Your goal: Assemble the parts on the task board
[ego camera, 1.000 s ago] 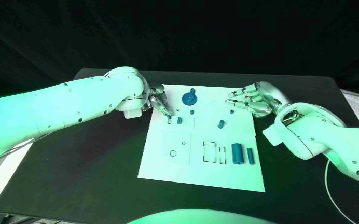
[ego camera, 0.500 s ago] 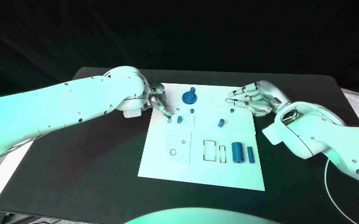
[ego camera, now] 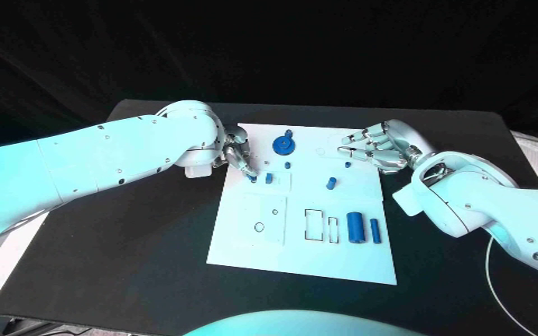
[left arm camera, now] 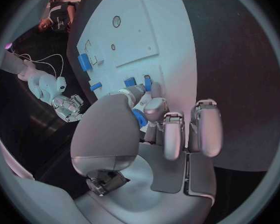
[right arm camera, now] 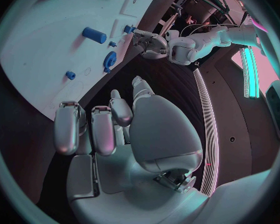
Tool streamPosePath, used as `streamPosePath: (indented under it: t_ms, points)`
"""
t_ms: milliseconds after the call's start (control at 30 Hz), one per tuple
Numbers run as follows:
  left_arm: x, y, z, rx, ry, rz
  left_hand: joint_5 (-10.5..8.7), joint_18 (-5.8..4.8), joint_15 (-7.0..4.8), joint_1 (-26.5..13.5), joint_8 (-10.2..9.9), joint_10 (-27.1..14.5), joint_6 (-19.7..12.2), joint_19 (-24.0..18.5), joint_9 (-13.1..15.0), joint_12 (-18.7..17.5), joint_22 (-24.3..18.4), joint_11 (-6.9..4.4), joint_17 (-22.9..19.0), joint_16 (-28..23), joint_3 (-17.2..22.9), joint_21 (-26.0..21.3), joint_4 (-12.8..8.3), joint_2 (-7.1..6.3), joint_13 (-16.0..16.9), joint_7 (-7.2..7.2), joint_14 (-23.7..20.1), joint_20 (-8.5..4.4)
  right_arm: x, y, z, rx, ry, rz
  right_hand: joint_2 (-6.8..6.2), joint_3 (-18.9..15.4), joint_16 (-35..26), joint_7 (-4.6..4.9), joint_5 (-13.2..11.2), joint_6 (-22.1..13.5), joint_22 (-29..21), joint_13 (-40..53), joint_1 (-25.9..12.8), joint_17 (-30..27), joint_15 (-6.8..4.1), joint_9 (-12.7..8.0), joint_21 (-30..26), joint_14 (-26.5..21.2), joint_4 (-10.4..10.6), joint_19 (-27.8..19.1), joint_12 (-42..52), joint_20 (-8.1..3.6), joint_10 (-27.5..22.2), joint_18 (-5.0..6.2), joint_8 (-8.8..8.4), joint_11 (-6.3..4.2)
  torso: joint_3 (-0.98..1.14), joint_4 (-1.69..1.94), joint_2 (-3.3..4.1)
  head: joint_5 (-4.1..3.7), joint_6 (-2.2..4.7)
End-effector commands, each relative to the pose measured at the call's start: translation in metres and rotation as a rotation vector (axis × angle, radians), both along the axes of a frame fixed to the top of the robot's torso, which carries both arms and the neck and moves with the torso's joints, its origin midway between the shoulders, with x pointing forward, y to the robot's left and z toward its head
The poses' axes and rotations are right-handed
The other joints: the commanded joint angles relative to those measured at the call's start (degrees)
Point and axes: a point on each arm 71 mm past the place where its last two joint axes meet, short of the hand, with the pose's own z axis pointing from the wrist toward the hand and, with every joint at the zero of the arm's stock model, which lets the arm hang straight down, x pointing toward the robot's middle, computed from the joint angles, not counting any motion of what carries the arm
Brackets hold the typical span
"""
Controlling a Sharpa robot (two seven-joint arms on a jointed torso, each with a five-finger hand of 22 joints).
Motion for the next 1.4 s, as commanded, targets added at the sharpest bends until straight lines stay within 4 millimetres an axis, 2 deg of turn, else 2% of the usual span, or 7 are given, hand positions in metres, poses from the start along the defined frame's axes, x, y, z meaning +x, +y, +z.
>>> streamPosePath:
  t_ms: [33, 533, 800, 933, 1233, 1400]
  points:
    - [-0.0025, -0.0022, -0.0029, 0.017, 0.020, -0.019, 0.17, -0.44, -0.02, 0.66, 0.26, 0.44, 0.41, 2.25, 0.09, 0.12, 8.69, 0.03, 15.09, 0.18, 8.02, 0.33, -7.59, 0.00, 0.05, -0.06, 6.02, -0.04, -0.0007, 0.0018, -0.0006, 0.000, -0.002, 0.016, 0.52, -0.23, -0.33, -0.09, 0.28, 0.08, -0.05, -0.02, 0.07, -0.01, -0.02, 0.07, -0.29, 2.03, 0.08, -0.35, 0.01, -0.10, -0.19, 0.91, 0.24, 0.10, 0.03, 0.00, -0.03, 0.07, -0.03]
    - [-0.0050, -0.0020, -0.0069, 0.026, 0.037, -0.025, 0.33, -0.43, -0.02, 0.52, 0.23, 0.48, 0.50, 2.23, 0.06, 0.11, 8.66, 0.02, 15.09, 0.18, 8.16, 0.28, -7.66, -0.05, 0.03, -0.07, 6.02, -0.04, -0.0014, 0.0022, -0.0028, 0.002, 0.003, 0.018, 0.52, -0.23, -0.33, -0.09, 0.28, 0.08, -0.05, -0.02, 0.07, -0.01, -0.02, 0.07, -0.29, 2.03, 0.08, -0.35, 0.01, -0.10, -0.19, 0.91, 0.24, 0.10, 0.02, 0.02, -0.02, 0.35, -0.35]
    - [-0.0054, -0.0030, -0.0091, 0.033, 0.044, -0.023, 0.38, -0.43, -0.02, 0.45, 0.22, 0.52, 0.54, 2.23, 0.05, 0.15, 8.66, 0.02, 15.09, 0.18, 8.22, 0.26, -7.68, -0.06, 0.09, -0.07, 6.02, -0.04, -0.0021, 0.0026, -0.0046, 0.004, 0.007, 0.019, 0.57, -0.29, -0.31, -0.10, 0.32, 0.09, -0.06, 0.00, 0.04, 0.04, -0.02, 0.07, -0.31, 2.05, 0.14, -0.34, 0.06, -0.10, -0.15, 0.91, 0.25, 0.09, 0.01, -0.10, 0.00, 0.39, -0.27]
    - [-0.0055, -0.0041, -0.0102, 0.034, 0.047, -0.024, 0.42, -0.43, -0.02, 0.37, 0.22, 0.58, 0.58, 2.23, 0.05, 0.24, 8.66, 0.02, 15.09, 0.18, 8.27, 0.26, -7.67, -0.04, 0.19, -0.08, 6.02, -0.04, -0.0023, 0.0025, -0.0049, 0.004, 0.008, 0.019, 0.57, -0.29, -0.31, -0.10, 0.32, 0.09, -0.06, 0.00, 0.04, 0.04, -0.02, 0.07, -0.31, 2.05, 0.14, -0.34, 0.06, -0.10, -0.15, 0.91, 0.25, 0.09, 0.04, -0.04, 0.00, 0.36, -0.33]
    - [-0.0056, -0.0078, -0.0121, 0.035, 0.061, -0.024, 0.53, -0.42, -0.03, -0.87, 0.19, 0.95, 0.93, 2.22, 0.02, 0.59, 8.69, -0.06, 15.09, 0.18, 8.30, 0.22, -7.44, -0.15, 0.61, -0.30, 6.02, -0.03, -0.0025, 0.0027, -0.0050, 0.005, 0.009, 0.020, 0.57, -0.29, -0.31, -0.10, 0.32, 0.09, -0.06, 0.00, 0.04, 0.04, -0.02, 0.07, -0.31, 2.05, 0.14, -0.34, 0.06, -0.10, -0.15, 0.91, 0.25, 0.09, 0.07, -0.08, 0.01, 0.29, -0.50]
    - [-0.0051, -0.0085, -0.0128, 0.042, 0.065, -0.015, 0.42, -0.47, -0.26, -2.70, 0.24, 1.64, 1.77, 2.36, -0.02, 1.52, 8.93, -0.46, 15.09, 0.18, 7.32, 0.43, -7.05, -0.32, 1.69, -0.86, 6.02, -0.19, -0.0026, 0.0026, -0.0049, 0.005, 0.008, 0.020, 0.57, -0.29, -0.31, -0.10, 0.32, 0.09, -0.06, 0.00, 0.04, 0.04, -0.02, 0.07, -0.31, 2.05, 0.14, -0.34, 0.06, -0.10, -0.15, 0.91, 0.25, 0.09, 0.10, -0.10, 0.01, 0.22, -0.54]
